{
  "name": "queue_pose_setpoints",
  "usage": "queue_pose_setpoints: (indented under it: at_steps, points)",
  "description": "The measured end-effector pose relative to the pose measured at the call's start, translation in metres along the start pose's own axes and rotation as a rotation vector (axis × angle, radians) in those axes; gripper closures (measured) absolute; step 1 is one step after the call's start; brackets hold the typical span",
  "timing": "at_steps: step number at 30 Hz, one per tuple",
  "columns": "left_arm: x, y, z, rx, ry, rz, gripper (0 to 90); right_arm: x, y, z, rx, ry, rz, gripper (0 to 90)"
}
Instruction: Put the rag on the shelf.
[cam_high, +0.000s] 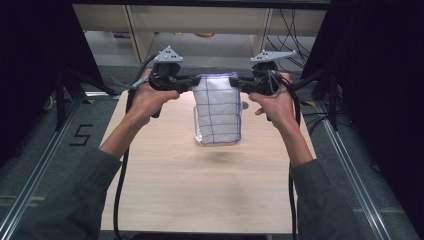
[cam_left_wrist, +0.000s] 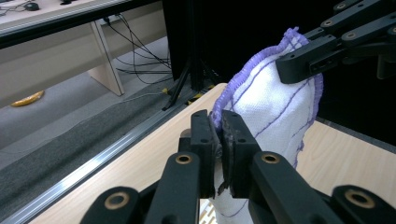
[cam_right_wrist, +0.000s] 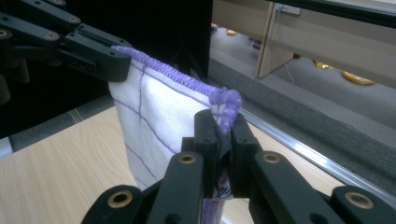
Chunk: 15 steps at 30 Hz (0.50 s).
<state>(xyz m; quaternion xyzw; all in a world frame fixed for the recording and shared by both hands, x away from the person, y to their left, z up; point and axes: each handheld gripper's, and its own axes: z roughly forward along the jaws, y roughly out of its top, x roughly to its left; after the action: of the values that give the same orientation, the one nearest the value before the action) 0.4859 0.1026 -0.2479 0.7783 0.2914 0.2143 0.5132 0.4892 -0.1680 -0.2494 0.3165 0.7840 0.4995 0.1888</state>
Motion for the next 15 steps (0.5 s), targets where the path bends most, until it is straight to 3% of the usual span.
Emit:
queue_pose_setpoints:
  at_steps: [2,6,7,9,15]
  points:
    - [0.003,0.003,0.003,-0.01,0.003,0.001,83.6,-0.004,0.004,0.002,-0.005,-0.005,-0.007,85.1]
    - [0.009,0.008,0.01,-0.025,0.011,-0.011,83.5,-0.009,0.01,0.006,0.0,-0.018,0.026,85.1]
    - [0.011,0.01,0.011,-0.027,0.014,-0.016,83.4,-0.013,0.011,0.008,-0.013,-0.014,0.0,85.0]
    - [0.013,0.012,0.014,-0.029,0.021,-0.025,83.4,-0.015,0.012,0.01,-0.02,-0.024,0.04,85.0]
    - [0.023,0.015,0.024,-0.055,0.039,-0.073,83.4,-0.027,0.018,0.017,-0.04,-0.022,0.08,85.0]
